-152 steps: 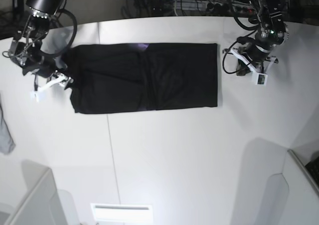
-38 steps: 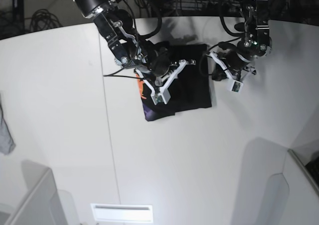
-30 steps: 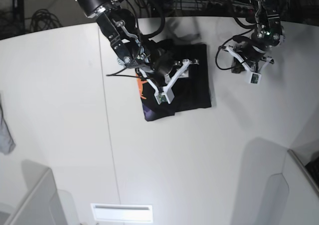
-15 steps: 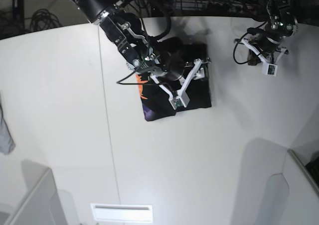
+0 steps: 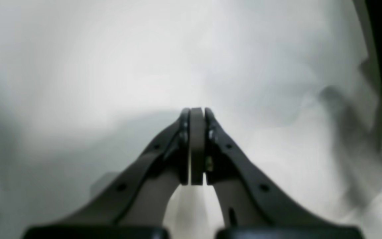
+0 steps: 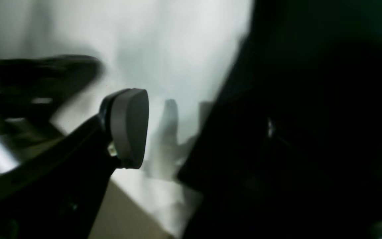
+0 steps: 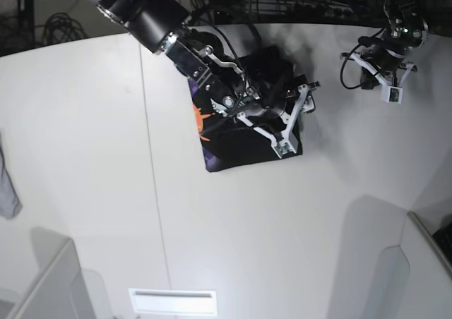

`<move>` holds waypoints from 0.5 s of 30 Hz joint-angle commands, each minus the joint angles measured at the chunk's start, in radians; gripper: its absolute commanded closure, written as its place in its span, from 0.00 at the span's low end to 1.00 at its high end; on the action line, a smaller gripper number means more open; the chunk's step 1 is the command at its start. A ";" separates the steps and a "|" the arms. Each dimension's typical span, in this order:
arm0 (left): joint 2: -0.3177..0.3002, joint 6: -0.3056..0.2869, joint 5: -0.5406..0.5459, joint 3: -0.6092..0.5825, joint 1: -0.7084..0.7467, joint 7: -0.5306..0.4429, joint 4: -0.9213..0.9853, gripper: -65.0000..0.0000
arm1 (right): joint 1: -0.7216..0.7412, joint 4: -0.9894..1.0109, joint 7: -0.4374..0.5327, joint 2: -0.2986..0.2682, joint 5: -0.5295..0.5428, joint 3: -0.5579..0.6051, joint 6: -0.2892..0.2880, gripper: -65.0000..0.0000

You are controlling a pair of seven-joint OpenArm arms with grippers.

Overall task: Fold the T-shirt properly
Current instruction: 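Fold the held end with the right gripper over onto the stack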

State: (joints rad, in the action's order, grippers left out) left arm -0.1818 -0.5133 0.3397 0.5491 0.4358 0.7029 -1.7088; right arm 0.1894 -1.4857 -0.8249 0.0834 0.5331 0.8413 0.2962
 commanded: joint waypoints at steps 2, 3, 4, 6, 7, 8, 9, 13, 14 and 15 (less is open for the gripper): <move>-0.011 -0.005 0.008 0.006 0.002 -0.016 -0.012 1.00 | 0.052 -0.003 0.020 0.034 0.009 0.037 -0.007 0.38; -0.011 -0.005 0.008 0.006 0.002 -0.016 -0.012 1.00 | 0.065 0.000 0.020 0.037 0.012 0.057 -0.007 0.38; -0.011 -0.005 0.008 0.012 0.002 -0.016 -0.012 1.00 | 0.074 -0.003 0.020 0.037 0.014 0.075 -0.007 0.38; -0.011 -0.005 0.008 0.025 0.002 -0.016 -0.012 1.00 | 0.083 -0.014 0.019 0.037 0.015 0.105 -0.007 0.38; -0.011 -0.006 0.008 0.030 0.002 -0.016 -0.012 1.00 | 0.084 -0.033 0.008 0.037 0.015 0.114 -0.007 0.38; -0.011 -0.006 0.008 0.033 0.002 -0.016 -0.012 1.00 | 0.084 -0.051 -0.003 0.037 0.015 0.118 -0.007 0.38; -0.011 -0.006 0.008 0.038 0.002 -0.016 -0.012 1.00 | 0.084 -0.079 -0.012 0.036 0.015 0.121 -0.007 0.38; -0.011 -0.006 0.008 0.041 0.002 -0.016 -0.012 1.00 | 0.081 -0.209 -0.027 0.011 0.009 0.118 -0.007 0.38; -0.011 -0.006 0.008 0.041 0.002 -0.016 -0.013 1.00 | 0.084 -0.250 -0.026 -0.003 0.009 0.118 -0.007 0.38; -0.011 -0.009 0.008 0.038 0.002 -0.016 -0.017 1.00 | 0.086 -0.290 -0.027 -0.015 0.008 0.115 -0.007 0.38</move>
State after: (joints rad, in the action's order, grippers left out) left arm -0.1810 -0.5167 0.3389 0.5831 0.4358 0.7033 -1.7073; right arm 0.2562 -1.7596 -0.8707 0.0589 0.5411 0.9646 0.2951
